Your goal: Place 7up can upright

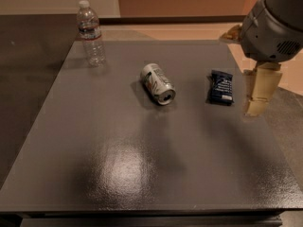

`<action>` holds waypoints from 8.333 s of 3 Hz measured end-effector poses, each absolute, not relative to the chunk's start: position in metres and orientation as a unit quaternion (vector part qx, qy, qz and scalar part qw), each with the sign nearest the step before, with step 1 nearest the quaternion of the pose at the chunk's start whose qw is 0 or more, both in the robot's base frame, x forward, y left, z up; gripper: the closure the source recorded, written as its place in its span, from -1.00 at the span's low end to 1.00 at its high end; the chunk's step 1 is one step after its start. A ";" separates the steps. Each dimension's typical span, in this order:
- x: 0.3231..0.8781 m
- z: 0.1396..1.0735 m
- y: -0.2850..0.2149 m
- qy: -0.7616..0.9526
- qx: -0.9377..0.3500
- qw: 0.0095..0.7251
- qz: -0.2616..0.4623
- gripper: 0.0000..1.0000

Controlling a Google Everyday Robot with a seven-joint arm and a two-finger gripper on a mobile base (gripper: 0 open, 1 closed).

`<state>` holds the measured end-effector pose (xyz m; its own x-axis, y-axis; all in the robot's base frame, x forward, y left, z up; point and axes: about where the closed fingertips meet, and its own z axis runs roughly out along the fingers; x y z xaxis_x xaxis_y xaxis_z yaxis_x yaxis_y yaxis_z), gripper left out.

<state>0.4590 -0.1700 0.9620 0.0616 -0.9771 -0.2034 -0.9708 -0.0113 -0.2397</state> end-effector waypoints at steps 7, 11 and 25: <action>0.544 0.931 -0.018 0.116 -0.958 0.195 -0.176 -1.00; 0.566 0.927 -0.037 0.059 -0.973 0.111 -0.195 -1.00; 0.572 0.928 0.001 0.054 -0.977 0.145 -0.146 1.00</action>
Offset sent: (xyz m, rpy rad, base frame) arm 0.0248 0.1039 0.0044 0.0256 -0.0939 0.6971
